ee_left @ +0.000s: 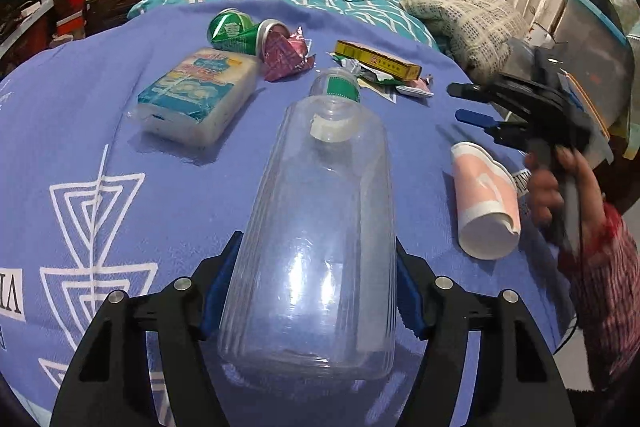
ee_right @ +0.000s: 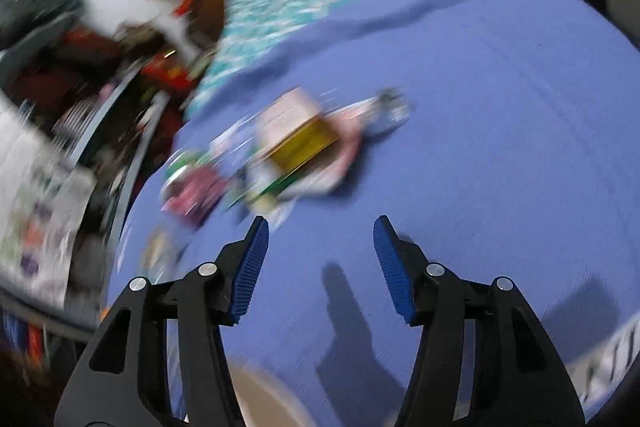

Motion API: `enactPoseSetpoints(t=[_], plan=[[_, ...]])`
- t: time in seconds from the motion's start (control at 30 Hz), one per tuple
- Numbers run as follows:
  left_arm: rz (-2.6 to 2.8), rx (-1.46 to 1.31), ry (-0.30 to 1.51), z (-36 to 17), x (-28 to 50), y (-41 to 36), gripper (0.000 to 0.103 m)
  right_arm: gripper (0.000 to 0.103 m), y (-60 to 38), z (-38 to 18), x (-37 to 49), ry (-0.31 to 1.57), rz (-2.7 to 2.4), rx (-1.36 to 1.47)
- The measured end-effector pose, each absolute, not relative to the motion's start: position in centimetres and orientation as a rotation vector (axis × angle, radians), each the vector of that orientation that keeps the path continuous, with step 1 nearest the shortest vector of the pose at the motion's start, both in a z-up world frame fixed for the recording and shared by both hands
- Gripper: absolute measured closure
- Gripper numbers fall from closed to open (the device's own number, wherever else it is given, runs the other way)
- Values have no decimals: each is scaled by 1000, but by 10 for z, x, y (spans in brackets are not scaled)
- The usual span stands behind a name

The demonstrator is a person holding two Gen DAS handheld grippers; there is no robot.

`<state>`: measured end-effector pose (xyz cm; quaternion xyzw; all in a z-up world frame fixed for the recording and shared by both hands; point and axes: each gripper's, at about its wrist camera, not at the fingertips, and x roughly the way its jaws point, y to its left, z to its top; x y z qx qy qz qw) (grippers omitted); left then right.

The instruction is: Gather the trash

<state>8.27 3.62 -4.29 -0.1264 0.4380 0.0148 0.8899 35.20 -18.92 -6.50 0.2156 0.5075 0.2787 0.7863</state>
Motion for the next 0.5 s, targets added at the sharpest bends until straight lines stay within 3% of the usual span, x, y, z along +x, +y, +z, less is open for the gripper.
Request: enactPoseSetpoints(t=[0.17,0.23,0.37,0.5], plan=[[30,-250,917,-45,84,34,38,47,-178,-79,400,1154,627,574],[35,-243,918,-46,85,34,38,54,-168,-80,409,1159,628,555],[42,-231,918,-47,84,31,38,86,-149,-86,406,1163,601,491],[48,-225,917,-47,85,31,38,93,-173,-88,383,1166,573,483]])
